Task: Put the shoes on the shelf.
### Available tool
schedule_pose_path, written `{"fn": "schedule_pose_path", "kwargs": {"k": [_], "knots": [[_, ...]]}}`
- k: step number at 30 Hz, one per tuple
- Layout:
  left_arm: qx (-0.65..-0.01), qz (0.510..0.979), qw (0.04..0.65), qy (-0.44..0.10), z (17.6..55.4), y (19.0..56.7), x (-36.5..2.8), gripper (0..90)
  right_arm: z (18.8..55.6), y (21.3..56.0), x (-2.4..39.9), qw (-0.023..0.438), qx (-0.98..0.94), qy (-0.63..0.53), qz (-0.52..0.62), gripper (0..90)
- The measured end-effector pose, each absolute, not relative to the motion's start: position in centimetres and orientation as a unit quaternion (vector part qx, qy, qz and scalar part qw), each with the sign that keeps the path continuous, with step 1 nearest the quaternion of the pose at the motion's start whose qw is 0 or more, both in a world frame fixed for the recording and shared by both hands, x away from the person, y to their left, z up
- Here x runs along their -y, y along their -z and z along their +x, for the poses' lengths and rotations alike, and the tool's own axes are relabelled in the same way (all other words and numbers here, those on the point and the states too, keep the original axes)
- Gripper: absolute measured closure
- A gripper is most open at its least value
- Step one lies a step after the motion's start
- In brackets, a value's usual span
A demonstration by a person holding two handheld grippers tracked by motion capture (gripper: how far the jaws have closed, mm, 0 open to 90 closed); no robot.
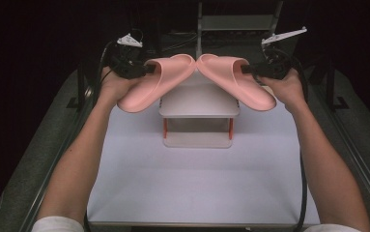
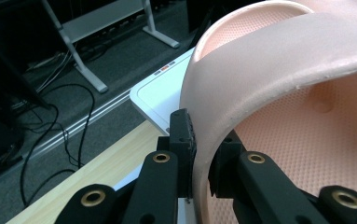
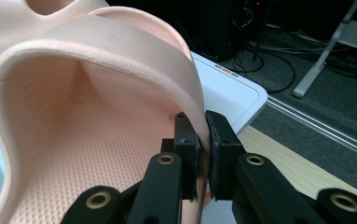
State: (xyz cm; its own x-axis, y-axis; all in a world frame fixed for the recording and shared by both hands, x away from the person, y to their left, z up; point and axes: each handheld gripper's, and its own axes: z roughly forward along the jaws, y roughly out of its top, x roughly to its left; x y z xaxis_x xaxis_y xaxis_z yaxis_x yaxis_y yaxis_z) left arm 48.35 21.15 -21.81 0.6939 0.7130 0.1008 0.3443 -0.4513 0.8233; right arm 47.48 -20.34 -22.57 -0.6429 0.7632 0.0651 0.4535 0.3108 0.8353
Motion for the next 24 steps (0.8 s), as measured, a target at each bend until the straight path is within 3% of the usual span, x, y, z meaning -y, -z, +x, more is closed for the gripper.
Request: {"fn": "schedule_pose_path", "kwargs": {"k": [24], "knots": [[-0.354,0.807,0.411,-0.232,50.0,21.7,-18.6,78.2,48.8,22.8,19.7,0.204,-0.769,-0.432,0.425,82.8]]}}
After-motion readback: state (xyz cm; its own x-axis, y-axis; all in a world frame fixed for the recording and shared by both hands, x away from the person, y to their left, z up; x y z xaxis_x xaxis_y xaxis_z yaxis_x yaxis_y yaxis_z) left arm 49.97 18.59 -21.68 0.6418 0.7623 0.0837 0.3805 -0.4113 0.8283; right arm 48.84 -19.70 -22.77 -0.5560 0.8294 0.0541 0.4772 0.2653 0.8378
